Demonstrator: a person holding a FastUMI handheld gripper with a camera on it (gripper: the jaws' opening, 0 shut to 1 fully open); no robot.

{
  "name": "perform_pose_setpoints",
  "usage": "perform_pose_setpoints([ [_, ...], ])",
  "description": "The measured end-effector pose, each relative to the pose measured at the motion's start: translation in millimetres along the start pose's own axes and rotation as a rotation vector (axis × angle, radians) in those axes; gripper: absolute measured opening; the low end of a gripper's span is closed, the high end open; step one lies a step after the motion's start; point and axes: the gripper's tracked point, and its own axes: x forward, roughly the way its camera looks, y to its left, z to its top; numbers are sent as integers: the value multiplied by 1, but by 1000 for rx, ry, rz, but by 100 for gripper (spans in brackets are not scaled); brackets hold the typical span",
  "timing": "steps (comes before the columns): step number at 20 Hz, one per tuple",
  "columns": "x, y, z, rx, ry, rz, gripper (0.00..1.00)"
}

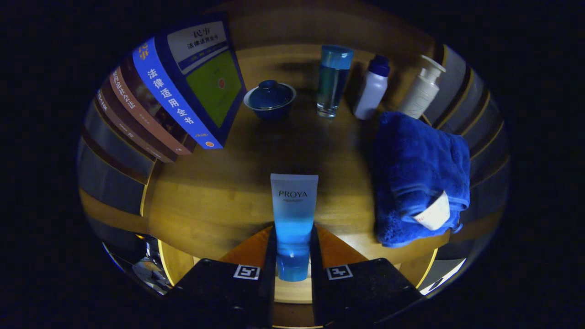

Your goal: Pull open the drawer, take out the items inside it, and place them on the countertop above the cabinet.

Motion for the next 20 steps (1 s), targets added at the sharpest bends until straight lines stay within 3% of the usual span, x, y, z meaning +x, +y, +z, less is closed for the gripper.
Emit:
perform_pose_setpoints([
  [4,4,-4,4,-14,1,-11,38],
  [6,2,-3,3,-9,9,5,43],
  [11,-12,2,8,-8,-47,35,99],
  [15,-41,11,10,13,-180,15,100],
  [20,-89,21,-12,-48,-402,-72,100],
])
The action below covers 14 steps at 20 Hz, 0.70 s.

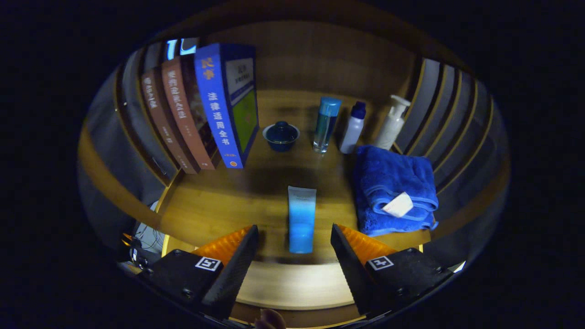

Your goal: Pull open the drawer, take out the items inside it, and place them on the countertop above the cabinet.

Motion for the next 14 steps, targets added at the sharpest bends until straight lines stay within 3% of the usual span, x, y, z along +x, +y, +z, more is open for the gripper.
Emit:
perform_pose_setpoints([
  [6,-81,10,1,37,-366,-11,100],
  [14,-176,-23,-74,96,-706,-51,99],
])
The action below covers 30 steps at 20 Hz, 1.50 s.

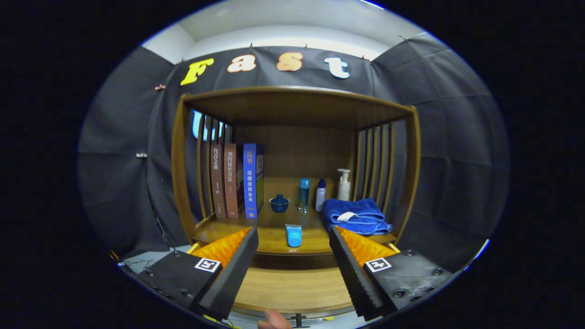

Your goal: Pull open the drawer, take out the items inside it, and place them on the countertop above the cabinet.

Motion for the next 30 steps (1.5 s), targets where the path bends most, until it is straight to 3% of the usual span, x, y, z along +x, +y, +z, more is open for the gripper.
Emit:
perform_pose_setpoints([
  [6,-62,-24,-59,20,-38,-25,99],
  [16,-63,-15,-187,44,110,-9,100],
  [22,-39,-6,-216,52,200,9,100],
  [30,-21,-10,-196,19,160,34,100],
])
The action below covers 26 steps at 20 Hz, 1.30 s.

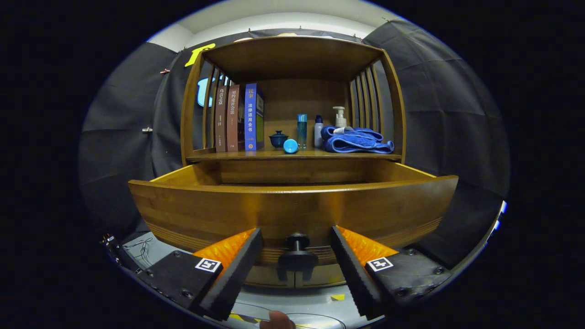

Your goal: Pull open the drawer, take out the items inside it, and place them on the countertop above the cabinet.

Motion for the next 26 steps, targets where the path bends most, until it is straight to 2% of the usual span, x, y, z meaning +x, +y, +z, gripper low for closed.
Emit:
perform_pose_setpoints([
  [3,18,1,24,-8,-30,1,100],
  [6,41,2,29,-14,-24,6,100],
  [26,150,1,37,36,-4,3,99],
])
